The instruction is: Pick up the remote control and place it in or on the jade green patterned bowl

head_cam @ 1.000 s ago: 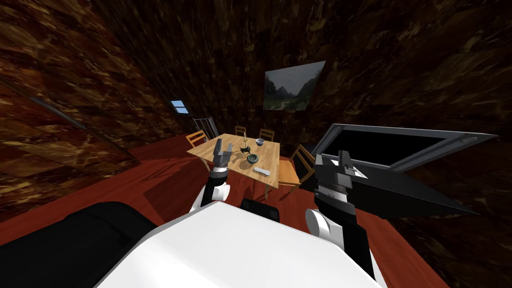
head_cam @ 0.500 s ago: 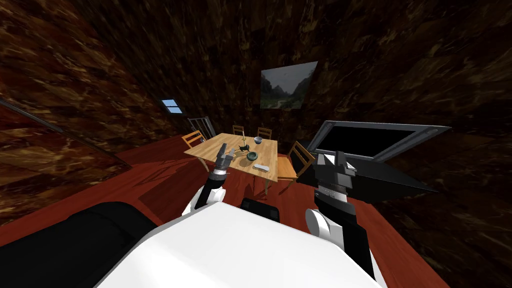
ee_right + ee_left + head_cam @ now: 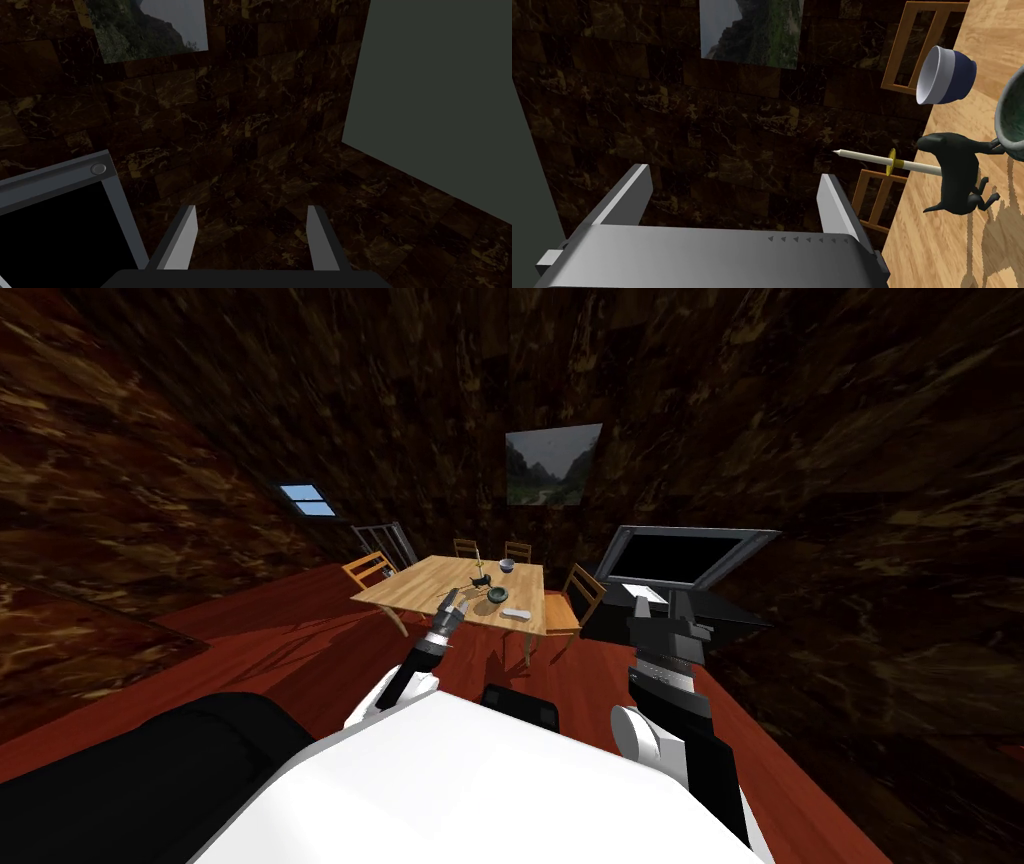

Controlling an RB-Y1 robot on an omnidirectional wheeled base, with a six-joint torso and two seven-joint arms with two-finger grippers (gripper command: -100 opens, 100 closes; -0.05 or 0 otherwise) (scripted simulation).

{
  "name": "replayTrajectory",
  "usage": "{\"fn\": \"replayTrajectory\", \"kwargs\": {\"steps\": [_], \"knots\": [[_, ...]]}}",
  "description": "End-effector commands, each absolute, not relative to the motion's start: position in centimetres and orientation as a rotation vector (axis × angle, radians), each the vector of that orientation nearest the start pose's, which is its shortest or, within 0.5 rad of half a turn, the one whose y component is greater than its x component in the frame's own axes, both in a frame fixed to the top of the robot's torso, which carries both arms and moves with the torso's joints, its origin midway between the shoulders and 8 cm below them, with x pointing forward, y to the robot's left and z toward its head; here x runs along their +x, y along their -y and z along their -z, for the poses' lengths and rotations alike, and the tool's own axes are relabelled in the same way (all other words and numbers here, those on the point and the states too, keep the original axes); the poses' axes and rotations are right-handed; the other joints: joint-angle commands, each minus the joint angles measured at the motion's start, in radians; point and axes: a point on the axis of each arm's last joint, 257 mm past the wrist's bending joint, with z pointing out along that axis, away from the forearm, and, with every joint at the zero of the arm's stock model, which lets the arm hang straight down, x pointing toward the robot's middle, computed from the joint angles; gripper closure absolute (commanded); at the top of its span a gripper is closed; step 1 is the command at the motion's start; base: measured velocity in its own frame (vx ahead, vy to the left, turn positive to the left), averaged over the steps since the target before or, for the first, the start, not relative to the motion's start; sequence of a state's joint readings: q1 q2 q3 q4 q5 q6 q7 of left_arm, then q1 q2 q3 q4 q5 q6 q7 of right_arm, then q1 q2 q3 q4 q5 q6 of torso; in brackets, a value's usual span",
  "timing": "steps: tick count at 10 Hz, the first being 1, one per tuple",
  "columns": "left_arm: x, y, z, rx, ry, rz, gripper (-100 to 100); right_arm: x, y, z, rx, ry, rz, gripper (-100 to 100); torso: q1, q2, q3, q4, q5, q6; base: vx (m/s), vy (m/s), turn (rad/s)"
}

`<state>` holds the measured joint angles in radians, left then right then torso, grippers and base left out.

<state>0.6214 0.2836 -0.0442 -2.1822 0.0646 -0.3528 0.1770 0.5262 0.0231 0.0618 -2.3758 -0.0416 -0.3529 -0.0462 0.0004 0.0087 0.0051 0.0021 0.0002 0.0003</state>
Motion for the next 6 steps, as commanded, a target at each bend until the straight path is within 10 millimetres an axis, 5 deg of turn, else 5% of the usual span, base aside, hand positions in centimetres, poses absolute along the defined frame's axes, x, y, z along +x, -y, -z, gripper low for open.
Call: {"fn": "replayTrajectory", "kwargs": {"steps": [1,3,6], "knots": [[36.4,-28.4,11.6,-0.948,-1.052,1.362,-100,34.9,26.9,-3.0,0.786,-0.607,-1.409,0,0.000,0.000,0.000,0.000,0.000,0.000,-0.069,-0.022,-0.087],[35.8,-30.3,16.0,-1.079,-1.137,1.331,-100,34.9,26.9,-3.0,0.786,-0.607,-1.409,0,0.000,-0.005,-0.003,-0.001,0.000,0.000,-0.052,-0.038,-0.269],[35.4,-31.4,18.7,-1.166,-1.191,1.299,-100,34.9,26.9,-3.0,0.787,-0.607,-1.409,0,-0.001,-0.007,-0.004,-0.001,0.000,0.000,-0.025,-0.038,-0.124]]}}
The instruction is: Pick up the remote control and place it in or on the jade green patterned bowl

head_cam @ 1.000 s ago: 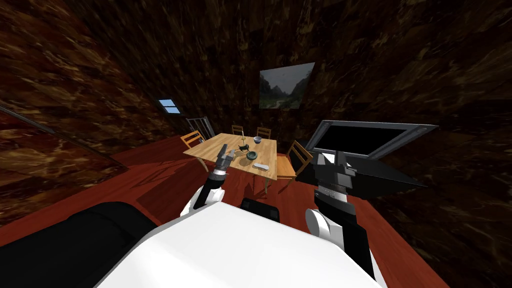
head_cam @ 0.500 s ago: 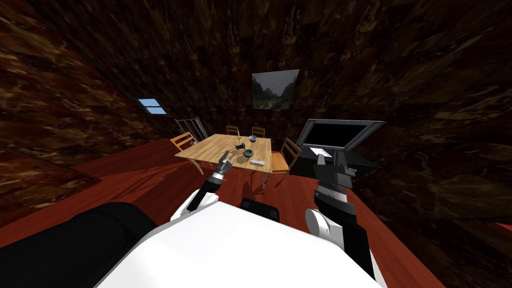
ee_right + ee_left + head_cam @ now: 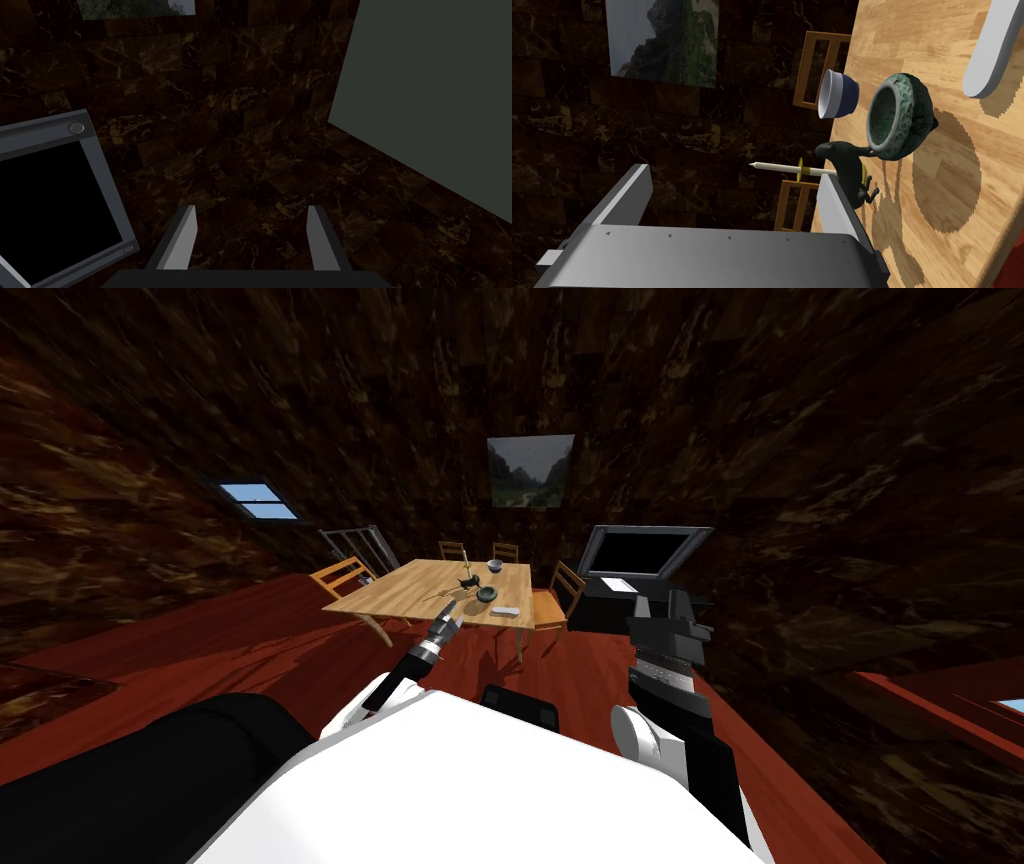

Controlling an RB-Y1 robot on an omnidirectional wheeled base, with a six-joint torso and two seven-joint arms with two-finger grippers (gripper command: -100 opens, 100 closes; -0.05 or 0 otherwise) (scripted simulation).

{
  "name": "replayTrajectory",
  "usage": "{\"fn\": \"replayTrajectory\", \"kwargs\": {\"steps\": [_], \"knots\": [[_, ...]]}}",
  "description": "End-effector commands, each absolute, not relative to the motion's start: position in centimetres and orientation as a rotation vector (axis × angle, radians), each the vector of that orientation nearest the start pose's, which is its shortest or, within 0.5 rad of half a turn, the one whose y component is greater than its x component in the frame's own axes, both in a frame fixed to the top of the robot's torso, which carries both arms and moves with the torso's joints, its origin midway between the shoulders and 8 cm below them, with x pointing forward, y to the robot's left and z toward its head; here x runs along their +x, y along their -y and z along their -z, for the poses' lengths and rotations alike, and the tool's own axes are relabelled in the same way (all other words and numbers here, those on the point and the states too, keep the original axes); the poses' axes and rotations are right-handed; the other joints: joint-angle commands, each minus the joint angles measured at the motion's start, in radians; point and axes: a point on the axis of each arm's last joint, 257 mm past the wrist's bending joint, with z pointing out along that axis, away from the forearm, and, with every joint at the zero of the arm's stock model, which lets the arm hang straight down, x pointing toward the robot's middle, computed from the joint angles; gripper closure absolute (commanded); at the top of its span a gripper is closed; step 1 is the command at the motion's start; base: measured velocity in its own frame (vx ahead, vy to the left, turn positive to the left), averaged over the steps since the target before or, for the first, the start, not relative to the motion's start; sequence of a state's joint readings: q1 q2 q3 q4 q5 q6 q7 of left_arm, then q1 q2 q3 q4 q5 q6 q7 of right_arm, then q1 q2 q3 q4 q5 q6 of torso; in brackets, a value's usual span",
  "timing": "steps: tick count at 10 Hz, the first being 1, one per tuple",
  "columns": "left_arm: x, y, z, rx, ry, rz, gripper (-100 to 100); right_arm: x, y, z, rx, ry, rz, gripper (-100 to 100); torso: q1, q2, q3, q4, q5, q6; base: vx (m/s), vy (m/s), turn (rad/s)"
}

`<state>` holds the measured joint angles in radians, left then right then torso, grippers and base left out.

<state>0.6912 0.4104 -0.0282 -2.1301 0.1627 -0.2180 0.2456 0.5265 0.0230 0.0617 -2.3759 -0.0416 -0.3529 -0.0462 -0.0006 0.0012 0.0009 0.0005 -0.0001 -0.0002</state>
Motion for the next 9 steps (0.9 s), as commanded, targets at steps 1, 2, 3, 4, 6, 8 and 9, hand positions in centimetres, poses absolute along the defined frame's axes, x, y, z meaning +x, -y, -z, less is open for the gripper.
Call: {"fn": "replayTrajectory", "kwargs": {"steps": [1,2,3,4,6,8,9], "knots": [[34.7,-32.4,21.2,-1.248,-1.234,1.271,-100,34.9,26.9,-3.0,0.787,-0.607,-1.409,0,0.000,0.000,0.000,0.000,0.000,0.000,-0.007,-0.046,-0.242],[33.8,-33.5,23.6,-1.336,-1.264,1.243,-100,34.9,26.9,-3.0,0.787,-0.607,-1.409,0,0.000,-0.001,0.000,0.000,0.000,0.000,0.005,-0.064,-0.394],[33.8,-33.6,23.7,-1.336,-1.274,1.239,-100,34.9,26.9,-3.0,0.787,-0.607,-1.409,0,-0.001,-0.002,-0.001,0.000,0.000,0.001,0.015,-0.054,-0.121],[32.7,-34.7,26.3,-1.428,-1.309,1.203,-100,34.9,26.9,-3.0,0.787,-0.607,-1.408,0,-0.001,-0.002,-0.001,0.000,0.000,0.000,0.029,-0.064,-0.198],[31.4,-35.8,28.8,-1.523,-1.342,1.162,-100,34.9,26.9,-3.0,0.787,-0.607,-1.409,0,-0.002,-0.004,-0.002,-0.001,0.000,0.001,0.049,-0.059,-0.279],[29.8,-36.9,31.3,-1.621,-1.369,1.116,-100,34.9,26.9,-3.0,0.787,-0.607,-1.409,0,0.000,-0.005,-0.003,-0.001,0.000,0.000,0.055,-0.039,-0.175],[28.1,-38.0,33.6,-1.717,-1.387,1.071,-100,34.9,26.9,-3.0,0.787,-0.607,-1.408,0,0.001,-0.005,-0.003,-0.001,0.000,0.000,0.067,-0.030,-0.254]]}}
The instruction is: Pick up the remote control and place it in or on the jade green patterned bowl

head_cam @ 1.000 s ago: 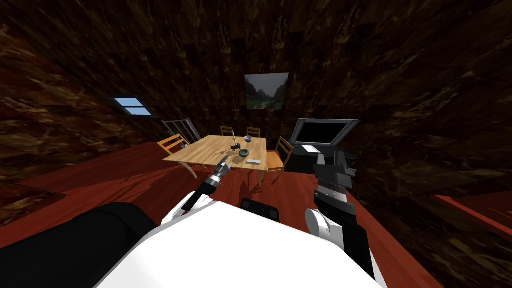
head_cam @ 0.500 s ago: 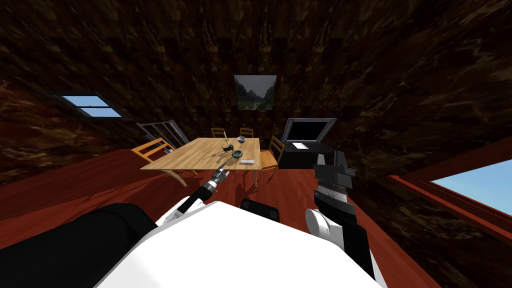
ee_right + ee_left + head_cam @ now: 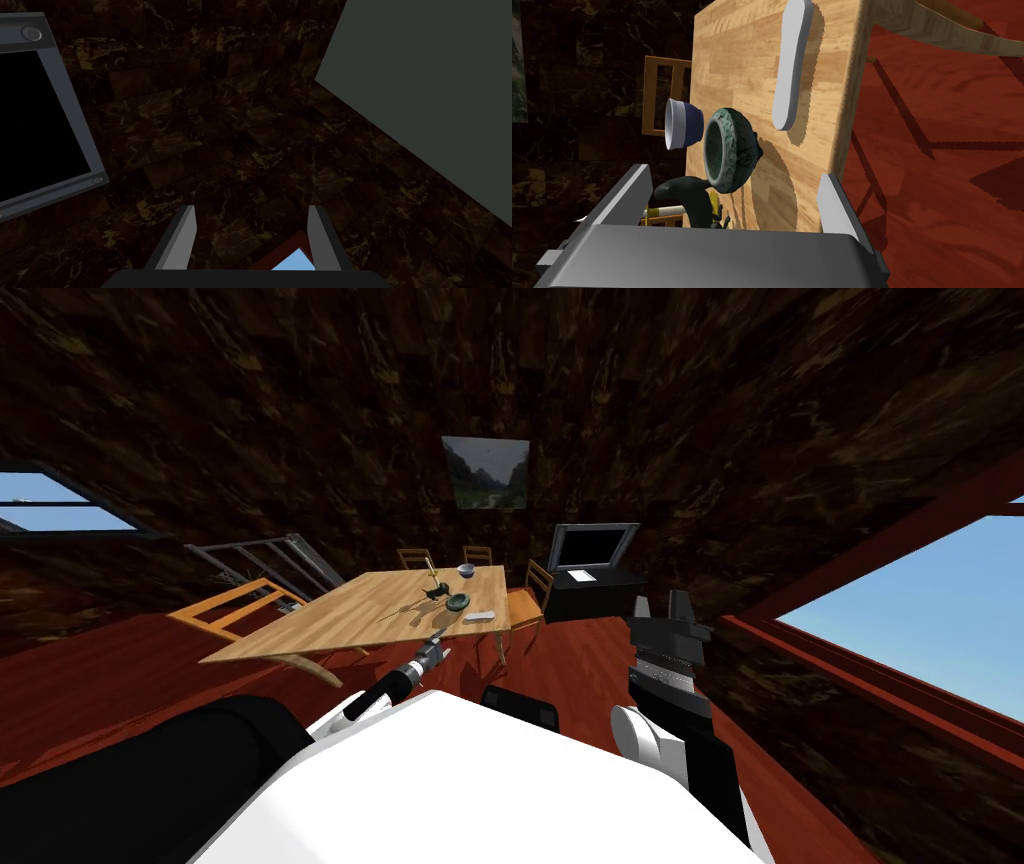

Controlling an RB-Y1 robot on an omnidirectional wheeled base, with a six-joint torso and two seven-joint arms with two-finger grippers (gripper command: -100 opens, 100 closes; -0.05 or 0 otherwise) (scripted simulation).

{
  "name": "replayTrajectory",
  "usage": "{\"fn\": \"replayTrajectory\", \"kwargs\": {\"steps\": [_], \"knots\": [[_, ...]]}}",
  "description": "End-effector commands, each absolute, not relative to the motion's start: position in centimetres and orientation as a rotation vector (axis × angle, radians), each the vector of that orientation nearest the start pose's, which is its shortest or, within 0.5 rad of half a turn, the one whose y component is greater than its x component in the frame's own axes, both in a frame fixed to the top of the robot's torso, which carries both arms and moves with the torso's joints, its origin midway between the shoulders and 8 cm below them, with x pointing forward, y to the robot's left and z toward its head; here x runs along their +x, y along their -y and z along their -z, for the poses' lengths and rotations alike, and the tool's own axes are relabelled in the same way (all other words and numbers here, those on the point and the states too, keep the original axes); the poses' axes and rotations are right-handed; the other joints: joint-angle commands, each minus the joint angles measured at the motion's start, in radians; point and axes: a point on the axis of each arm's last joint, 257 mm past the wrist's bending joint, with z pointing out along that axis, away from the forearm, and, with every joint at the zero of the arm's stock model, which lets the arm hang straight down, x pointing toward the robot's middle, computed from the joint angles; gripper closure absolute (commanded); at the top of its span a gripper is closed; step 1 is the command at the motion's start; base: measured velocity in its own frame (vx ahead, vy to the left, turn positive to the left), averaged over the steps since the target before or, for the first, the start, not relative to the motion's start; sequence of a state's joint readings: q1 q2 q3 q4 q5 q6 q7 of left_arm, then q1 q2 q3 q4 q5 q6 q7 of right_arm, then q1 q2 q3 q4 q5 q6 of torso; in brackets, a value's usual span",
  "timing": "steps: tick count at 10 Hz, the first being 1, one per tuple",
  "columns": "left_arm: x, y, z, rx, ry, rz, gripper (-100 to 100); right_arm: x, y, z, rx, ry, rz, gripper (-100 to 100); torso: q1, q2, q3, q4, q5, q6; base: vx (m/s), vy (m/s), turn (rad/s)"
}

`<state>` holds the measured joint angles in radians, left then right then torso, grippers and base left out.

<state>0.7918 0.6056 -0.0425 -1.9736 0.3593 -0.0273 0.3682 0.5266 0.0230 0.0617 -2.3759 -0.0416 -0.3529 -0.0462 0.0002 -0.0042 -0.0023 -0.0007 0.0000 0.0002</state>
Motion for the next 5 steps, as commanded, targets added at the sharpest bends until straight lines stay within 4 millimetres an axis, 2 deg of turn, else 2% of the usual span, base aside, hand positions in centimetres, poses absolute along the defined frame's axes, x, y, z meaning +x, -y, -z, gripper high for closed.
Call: {"fn": "replayTrajectory", "kwargs": {"steps": [1,2,3,4,5], "knots": [[28.0,-38.0,33.8,-1.722,-1.390,1.065,-100,34.9,26.9,-3.0,0.787,-0.607,-1.409,0,0.000,0.000,0.000,0.000,0.000,0.000,0.061,-0.024,-0.123],[26.0,-39.1,36.1,-1.823,-1.405,1.010,-100,34.9,26.9,-3.0,0.787,-0.607,-1.408,0,0.000,0.000,0.000,0.000,0.000,-0.001,0.081,-0.046,-0.242],[23.9,-40.1,38.0,-1.912,-1.416,0.953,-100,34.9,26.9,-3.0,0.787,-0.607,-1.408,0,-0.001,-0.001,0.000,0.000,0.000,0.000,0.129,-0.046,-0.437],[23.8,-40.2,38.3,-1.925,-1.415,0.947,-100,34.9,26.9,-3.0,0.787,-0.607,-1.409,0,-0.001,-0.003,-0.002,-0.001,0.000,0.000,0.090,-0.035,-0.120],[21.4,-41.2,40.2,-2.025,-1.418,0.880,-100,34.9,26.9,-3.0,0.787,-0.607,-1.408,0,-0.001,-0.002,-0.001,-0.001,0.000,-0.001,0.080,-0.067,-0.229]]}}
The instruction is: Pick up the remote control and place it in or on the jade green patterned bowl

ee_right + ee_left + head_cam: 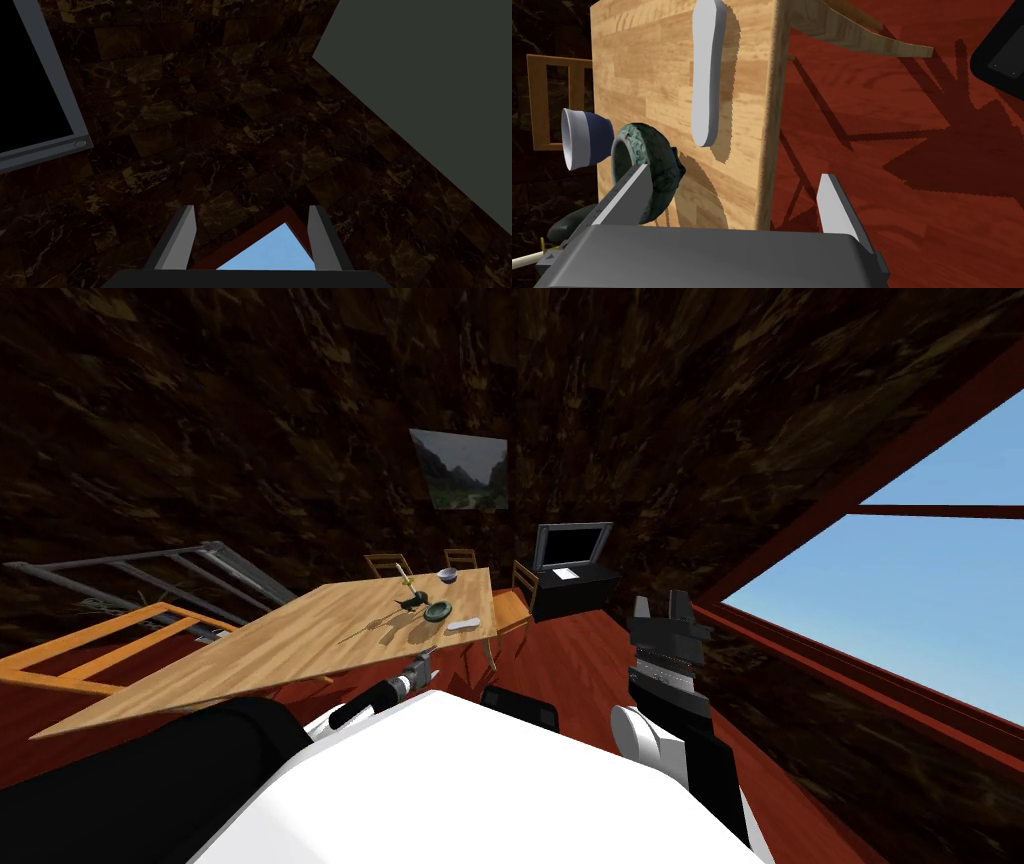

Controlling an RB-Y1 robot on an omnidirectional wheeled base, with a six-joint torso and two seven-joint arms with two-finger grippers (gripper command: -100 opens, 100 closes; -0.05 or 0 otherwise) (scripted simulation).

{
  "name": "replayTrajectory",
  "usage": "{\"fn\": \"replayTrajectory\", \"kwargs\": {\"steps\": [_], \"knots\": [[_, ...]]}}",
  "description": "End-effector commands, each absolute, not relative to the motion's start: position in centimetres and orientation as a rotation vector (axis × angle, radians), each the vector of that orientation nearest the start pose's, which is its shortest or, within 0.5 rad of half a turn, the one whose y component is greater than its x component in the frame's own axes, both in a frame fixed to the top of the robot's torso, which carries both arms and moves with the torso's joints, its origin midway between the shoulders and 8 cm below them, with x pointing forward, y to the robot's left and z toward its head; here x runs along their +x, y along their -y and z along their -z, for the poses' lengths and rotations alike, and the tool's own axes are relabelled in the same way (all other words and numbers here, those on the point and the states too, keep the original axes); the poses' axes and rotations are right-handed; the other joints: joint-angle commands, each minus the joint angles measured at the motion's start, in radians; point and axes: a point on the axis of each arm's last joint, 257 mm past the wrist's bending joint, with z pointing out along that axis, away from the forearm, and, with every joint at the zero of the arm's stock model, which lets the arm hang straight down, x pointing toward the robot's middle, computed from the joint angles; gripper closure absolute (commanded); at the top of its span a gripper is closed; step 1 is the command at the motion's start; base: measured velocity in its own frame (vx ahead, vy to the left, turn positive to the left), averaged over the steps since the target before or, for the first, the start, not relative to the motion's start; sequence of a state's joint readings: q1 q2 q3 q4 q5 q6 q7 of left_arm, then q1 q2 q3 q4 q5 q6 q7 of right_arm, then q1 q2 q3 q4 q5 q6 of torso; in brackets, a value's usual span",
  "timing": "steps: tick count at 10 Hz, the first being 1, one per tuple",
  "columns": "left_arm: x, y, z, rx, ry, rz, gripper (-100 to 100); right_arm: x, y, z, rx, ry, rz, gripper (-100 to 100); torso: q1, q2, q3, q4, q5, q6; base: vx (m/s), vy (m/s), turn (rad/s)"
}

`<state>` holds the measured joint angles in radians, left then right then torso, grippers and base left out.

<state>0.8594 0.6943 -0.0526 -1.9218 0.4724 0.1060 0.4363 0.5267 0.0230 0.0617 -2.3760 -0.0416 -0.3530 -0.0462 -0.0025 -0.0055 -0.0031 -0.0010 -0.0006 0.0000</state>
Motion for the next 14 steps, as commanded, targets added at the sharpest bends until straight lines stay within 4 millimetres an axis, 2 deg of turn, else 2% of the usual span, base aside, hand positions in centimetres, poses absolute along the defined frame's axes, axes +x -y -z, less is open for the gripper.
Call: {"fn": "replayTrajectory", "kwargs": {"steps": [1,2,3,4,5,7,8,10,11,14], "knots": [[21.4,-41.2,40.2,-2.025,-1.418,0.880,-100,34.9,26.9,-3.0,0.787,-0.607,-1.408,0,0.000,0.000,0.000,0.000,0.000,0.000,0.074,-0.036,-0.108],[18.9,-42.3,42.0,-2.121,-1.415,0.809,-100,34.9,26.9,-3.0,0.787,-0.607,-1.408,0,0.001,0.001,0.000,0.000,0.000,-0.001,0.082,-0.038,-0.242],[18.9,-42.3,42.0,-2.121,-1.415,0.809,-100,34.9,26.9,-3.0,0.787,-0.607,-1.408,0,0.001,0.001,0.000,0.000,0.000,0.000,0.081,-0.029,-0.126],[16.3,-43.3,43.6,-2.213,-1.407,0.735,-100,34.9,26.9,-3.0,0.787,-0.607,-1.408,0,0.002,0.001,0.000,0.000,0.000,-0.001,0.113,-0.040,-0.252],[16.3,-43.3,43.6,-2.213,-1.407,0.735,-100,34.9,26.9,-3.0,0.787,-0.607,-1.408,0,0.001,-0.001,-0.001,0.000,0.000,0.000,0.097,-0.022,-0.123],[11.0,-45.2,46.0,-2.380,-1.372,0.583,-100,34.9,26.9,-3.0,0.787,-0.607,-1.408,0,0.001,-0.001,-0.001,0.000,0.000,0.000,0.141,-0.047,-0.283],[11.0,-45.2,46.0,-2.382,-1.373,0.579,-100,34.9,26.9,-3.0,0.787,-0.607,-1.408,0,0.000,-0.004,-0.002,-0.001,0.000,0.000,0.143,-0.015,-0.151],[6.0,-47.0,47.6,-2.515,-1.332,0.421,-100,34.9,26.9,-3.0,0.787,-0.607,-1.408,0,0.002,-0.003,-0.002,-0.001,0.000,-0.001,0.148,-0.023,-0.262],[5.9,-47.0,47.6,-2.520,-1.326,0.422,-100,34.9,26.9,-3.0,0.787,-0.607,-1.408,0,0.001,-0.004,-0.003,-0.001,0.000,0.000,0.132,-0.026,-0.115],[-0.5,-49.6,48.4,-2.667,-1.241,0.205,-100,34.9,26.9,-3.0,0.787,-0.607,-1.408,0,0.003,-0.007,-0.004,-0.001,0.000,0.000,0.196,-0.002,-0.261]]}}
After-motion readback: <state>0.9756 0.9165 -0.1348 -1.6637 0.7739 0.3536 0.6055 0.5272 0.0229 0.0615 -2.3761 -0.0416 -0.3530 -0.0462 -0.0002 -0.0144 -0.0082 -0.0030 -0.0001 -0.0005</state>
